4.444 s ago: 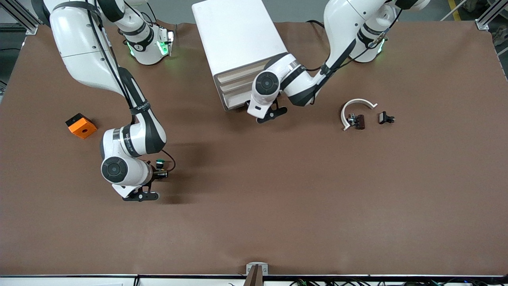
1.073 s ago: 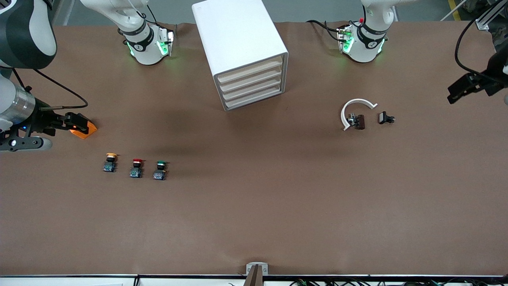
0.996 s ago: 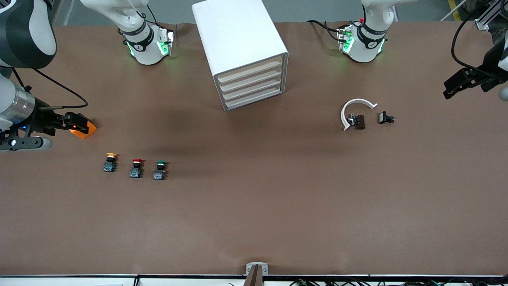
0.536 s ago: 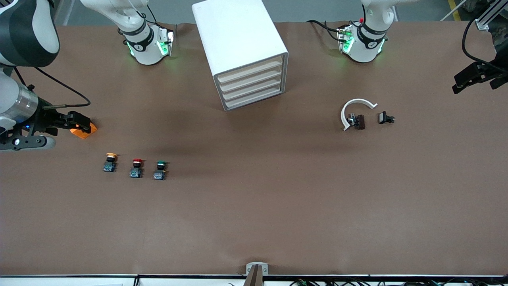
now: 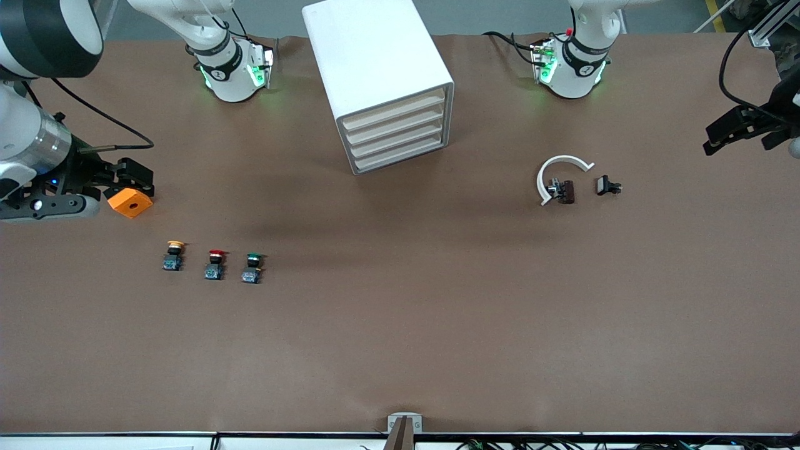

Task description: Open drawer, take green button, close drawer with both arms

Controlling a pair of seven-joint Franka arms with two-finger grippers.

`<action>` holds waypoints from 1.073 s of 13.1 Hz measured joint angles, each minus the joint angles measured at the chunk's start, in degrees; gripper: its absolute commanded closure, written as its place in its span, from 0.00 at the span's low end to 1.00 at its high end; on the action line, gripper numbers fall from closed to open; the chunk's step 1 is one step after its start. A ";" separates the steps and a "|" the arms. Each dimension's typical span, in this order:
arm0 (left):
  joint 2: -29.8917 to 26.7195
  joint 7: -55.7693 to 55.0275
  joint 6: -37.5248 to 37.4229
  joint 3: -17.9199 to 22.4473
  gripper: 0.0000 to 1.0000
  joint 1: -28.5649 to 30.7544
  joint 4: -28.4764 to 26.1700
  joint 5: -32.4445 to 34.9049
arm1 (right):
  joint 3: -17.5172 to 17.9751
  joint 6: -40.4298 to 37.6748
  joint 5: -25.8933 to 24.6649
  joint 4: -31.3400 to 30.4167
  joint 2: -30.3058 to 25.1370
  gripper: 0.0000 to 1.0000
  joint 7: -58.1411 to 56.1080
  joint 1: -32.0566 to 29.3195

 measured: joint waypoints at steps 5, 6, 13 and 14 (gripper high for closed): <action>-0.54 0.00 1.85 -2.03 0.00 -0.03 -3.22 -1.49 | -0.13 -3.76 0.00 0.11 -2.60 0.00 -0.07 -2.14; -0.91 0.00 2.03 -2.34 0.00 -0.04 -3.73 -1.49 | -0.17 -4.81 0.00 0.58 -2.96 0.00 -0.10 -2.44; -1.86 0.00 2.65 -3.11 0.00 -0.04 -4.58 -1.49 | -0.19 -6.38 0.00 1.54 -3.56 0.00 -0.10 -3.88; -1.89 0.00 2.72 -3.10 0.00 0.00 -4.54 -1.49 | -0.19 -6.38 0.00 1.54 -3.55 0.00 -0.10 -4.13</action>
